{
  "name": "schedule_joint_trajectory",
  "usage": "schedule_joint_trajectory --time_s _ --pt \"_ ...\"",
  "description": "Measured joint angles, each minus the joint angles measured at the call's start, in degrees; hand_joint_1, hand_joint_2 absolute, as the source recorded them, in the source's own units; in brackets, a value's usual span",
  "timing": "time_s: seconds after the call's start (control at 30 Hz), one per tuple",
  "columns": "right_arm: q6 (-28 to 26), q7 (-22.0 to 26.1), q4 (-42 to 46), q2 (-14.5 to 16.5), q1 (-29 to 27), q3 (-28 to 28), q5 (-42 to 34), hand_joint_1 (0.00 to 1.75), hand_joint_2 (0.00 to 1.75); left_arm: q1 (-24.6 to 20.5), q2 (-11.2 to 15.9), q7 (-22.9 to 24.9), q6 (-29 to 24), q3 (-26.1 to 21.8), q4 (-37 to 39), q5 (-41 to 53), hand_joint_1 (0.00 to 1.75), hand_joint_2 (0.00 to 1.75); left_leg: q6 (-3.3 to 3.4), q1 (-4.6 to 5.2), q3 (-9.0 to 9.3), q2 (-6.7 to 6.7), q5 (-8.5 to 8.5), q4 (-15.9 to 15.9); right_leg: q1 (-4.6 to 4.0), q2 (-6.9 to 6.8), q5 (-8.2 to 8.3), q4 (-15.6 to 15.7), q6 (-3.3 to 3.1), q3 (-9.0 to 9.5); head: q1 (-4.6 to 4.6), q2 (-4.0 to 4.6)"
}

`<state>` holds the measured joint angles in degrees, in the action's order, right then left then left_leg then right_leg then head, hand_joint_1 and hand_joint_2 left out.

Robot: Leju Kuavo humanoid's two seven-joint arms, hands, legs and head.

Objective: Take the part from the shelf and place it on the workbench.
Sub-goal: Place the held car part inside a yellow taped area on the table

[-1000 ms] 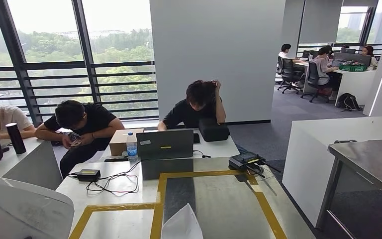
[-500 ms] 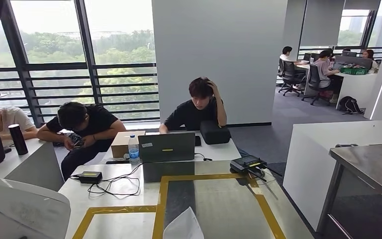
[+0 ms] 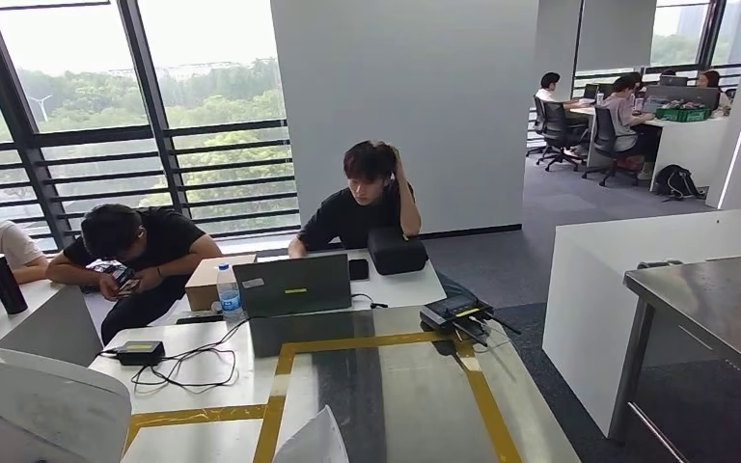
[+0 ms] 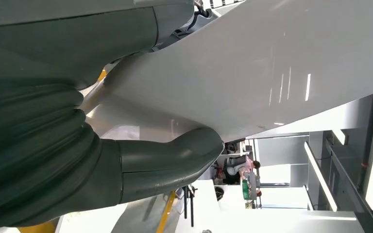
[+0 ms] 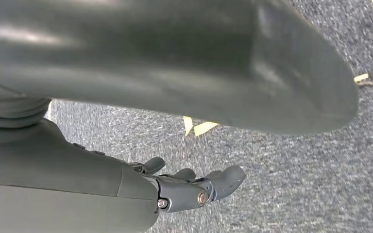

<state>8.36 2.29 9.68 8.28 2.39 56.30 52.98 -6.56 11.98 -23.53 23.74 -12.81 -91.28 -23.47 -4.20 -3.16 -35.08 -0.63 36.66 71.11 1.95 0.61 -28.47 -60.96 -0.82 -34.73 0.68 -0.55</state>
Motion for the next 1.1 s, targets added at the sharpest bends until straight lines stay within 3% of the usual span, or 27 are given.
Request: schedule_joint_trajectory --time_s 0.03,0.07,0.13,0.2,0.23,0.33,0.37,0.43,0.53,0.67,0.83,0.97,1.1 --pt "-0.01 -0.02 0.00 0.00 0.00 0.00 0.00 0.00 0.00 -0.01 0.01 0.16 0.00 0.00 0.21 0.00 1.75 1.75 0.44 0.41 -2.40 0.03 0.39 3.21 -0.31 0.04 -0.18 0.02 -0.27 0.24 -0.02 0.00" --pt "-0.01 -0.03 0.00 0.00 -0.01 0.00 0.00 0.00 0.00 -0.03 0.05 0.40 0.00 0.00 0.48 0.01 1.75 1.75 1.03 0.79 -3.78 0.06 -0.48 4.25 -0.63 0.13 -0.40 0.03 -0.53 0.54 -0.02 0.00" --pt "-0.01 -0.05 0.00 0.00 -0.01 0.00 0.04 0.00 0.00 -0.39 0.46 1.26 0.01 0.02 1.49 0.26 1.75 1.75 2.53 1.65 -3.39 0.24 -5.28 -0.04 -1.15 0.40 -0.88 0.07 -0.87 1.35 -0.03 0.00" --pt "0.00 -0.06 -0.05 0.11 0.00 0.00 0.16 0.00 0.00 -1.25 1.39 2.03 -0.19 0.06 3.37 1.26 1.75 1.75 3.92 2.53 -1.10 0.72 -9.33 -6.94 -1.46 0.69 -1.27 0.11 -0.80 1.84 -0.02 0.00" --pt "0.01 -0.07 -0.07 0.16 0.02 0.01 0.27 0.00 0.00 -1.91 1.91 2.09 -0.82 0.11 4.57 2.88 1.75 1.75 3.94 2.78 -0.25 0.87 -10.01 -9.29 -1.57 0.80 -1.36 0.06 -0.67 1.78 -0.01 -0.01" --pt "0.02 -0.16 -0.09 0.11 0.02 0.02 0.78 0.00 0.00 -5.46 3.51 1.04 -6.19 0.57 10.37 13.41 1.75 1.75 2.13 2.81 0.37 1.13 -9.93 -11.38 -1.70 0.82 -1.27 0.23 -0.65 1.47 0.02 -0.01" --pt "0.02 -0.20 -0.09 0.10 0.01 0.02 0.99 0.00 0.00 -7.33 4.12 0.47 -9.26 0.89 13.30 18.39 1.75 1.75 1.93 2.79 0.36 1.23 -9.95 -11.42 -1.69 0.76 -1.20 0.44 -0.69 1.55 0.04 0.00" --pt "0.02 -0.22 -0.09 0.14 0.14 0.02 1.43 0.00 0.00 -12.94 5.48 -0.48 -16.97 1.99 21.21 29.43 1.75 1.75 2.41 2.83 0.37 1.38 -10.01 -11.42 -1.69 0.62 -1.07 0.77 -0.46 1.74 0.08 0.00" --pt "-0.08 0.02 -0.09 0.03 0.59 0.02 1.83 0.00 0.00 -24.83 7.53 -0.65 -27.30 4.72 36.82 42.89 1.75 1.75 2.75 2.81 0.28 1.53 -10.17 -11.40 -1.70 0.50 -0.77 1.12 -0.10 1.89 0.15 0.00" --pt "-0.38 0.51 -0.09 -0.13 0.70 0.05 1.68 0.00 0.00 -39.47 8.17 4.97 -38.87 10.71 54.02 56.58 1.75 1.75 3.02 2.83 0.22 1.46 -10.34 -11.36 -1.66 0.54 -0.37 1.46 0.39 2.00 0.19 0.00" --pt "-0.83 -0.25 -0.09 -0.15 0.72 0.37 1.53 0.00 0.00 -50.33 5.06 13.42 -48.09 19.69 65.52 68.03 1.75 1.75 3.22 2.93 0.21 1.47 -10.41 -11.34 -1.57 0.54 -0.18 1.67 0.68 2.20 0.20 0.00" --pt "-1.18 -1.08 -0.09 -0.15 0.67 0.45 1.60 0.00 0.00 -53.18 0.79 14.89 -51.71 23.78 69.71 69.95 1.75 1.75 3.33 3.00 0.22 1.46 -10.39 -11.34 -1.50 0.57 -0.15 1.71 0.74 2.22 0.22 0.00" --pt "-1.21 -1.77 -0.09 -0.15 0.48 0.46 1.84 0.00 0.00 -53.78 -2.37 13.01 -53.09 25.71 71.89 70.81 1.75 1.75 3.36 3.01 0.24 1.30 -10.39 -11.34 -1.44 0.71 -0.10 1.73 0.83 2.15 0.21 0.00"
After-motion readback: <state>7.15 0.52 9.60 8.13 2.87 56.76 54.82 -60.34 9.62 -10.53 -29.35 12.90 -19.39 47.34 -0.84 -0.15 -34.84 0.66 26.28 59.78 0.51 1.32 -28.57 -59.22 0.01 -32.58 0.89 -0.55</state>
